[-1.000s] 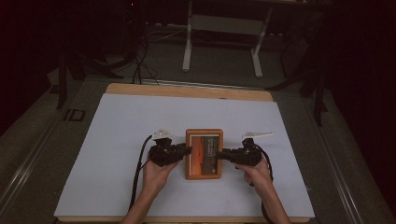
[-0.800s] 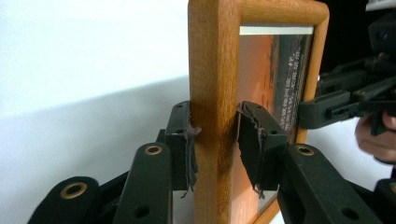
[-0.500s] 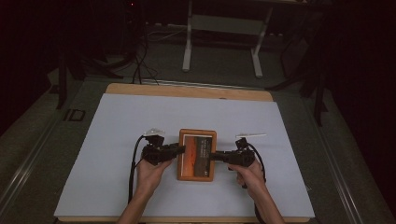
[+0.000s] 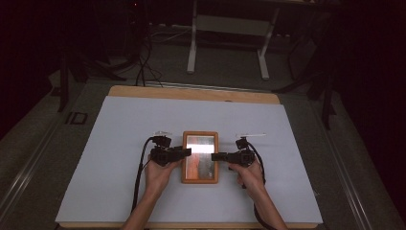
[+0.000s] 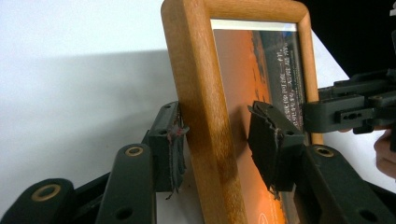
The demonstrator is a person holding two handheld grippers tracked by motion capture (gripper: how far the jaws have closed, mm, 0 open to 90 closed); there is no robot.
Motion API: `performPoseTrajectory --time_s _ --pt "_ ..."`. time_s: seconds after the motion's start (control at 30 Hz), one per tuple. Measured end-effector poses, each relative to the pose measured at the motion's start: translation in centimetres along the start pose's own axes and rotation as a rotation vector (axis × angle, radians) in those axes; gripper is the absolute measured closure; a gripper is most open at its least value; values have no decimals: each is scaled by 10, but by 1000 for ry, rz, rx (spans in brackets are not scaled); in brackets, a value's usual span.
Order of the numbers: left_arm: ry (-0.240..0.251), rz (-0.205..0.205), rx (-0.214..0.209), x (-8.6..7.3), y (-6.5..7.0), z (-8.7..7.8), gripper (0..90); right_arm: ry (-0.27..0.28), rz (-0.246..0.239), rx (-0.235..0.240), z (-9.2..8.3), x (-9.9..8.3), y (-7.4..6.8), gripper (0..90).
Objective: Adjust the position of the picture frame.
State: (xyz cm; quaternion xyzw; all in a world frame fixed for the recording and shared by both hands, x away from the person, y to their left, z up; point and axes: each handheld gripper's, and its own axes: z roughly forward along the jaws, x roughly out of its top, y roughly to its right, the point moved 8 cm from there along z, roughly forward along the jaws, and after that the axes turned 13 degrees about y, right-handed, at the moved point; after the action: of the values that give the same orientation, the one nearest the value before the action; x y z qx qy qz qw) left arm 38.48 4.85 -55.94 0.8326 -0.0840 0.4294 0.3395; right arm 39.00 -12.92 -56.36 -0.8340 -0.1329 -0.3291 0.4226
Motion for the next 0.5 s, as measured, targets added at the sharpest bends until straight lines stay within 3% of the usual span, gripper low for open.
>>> performPoseTrajectory --time_s 0.2,0.33,0.5 --pt "-30 -58 -24 -4 -10 9 540 -20 23 -47 6 -1 7 602" --pt "-45 -14 -7 -7 -9 12 499 -31 38 -61 9 -1 9 598" --pt "-42 16 -12 -7 -9 13 472 -31 15 -66 9 -2 9 584"
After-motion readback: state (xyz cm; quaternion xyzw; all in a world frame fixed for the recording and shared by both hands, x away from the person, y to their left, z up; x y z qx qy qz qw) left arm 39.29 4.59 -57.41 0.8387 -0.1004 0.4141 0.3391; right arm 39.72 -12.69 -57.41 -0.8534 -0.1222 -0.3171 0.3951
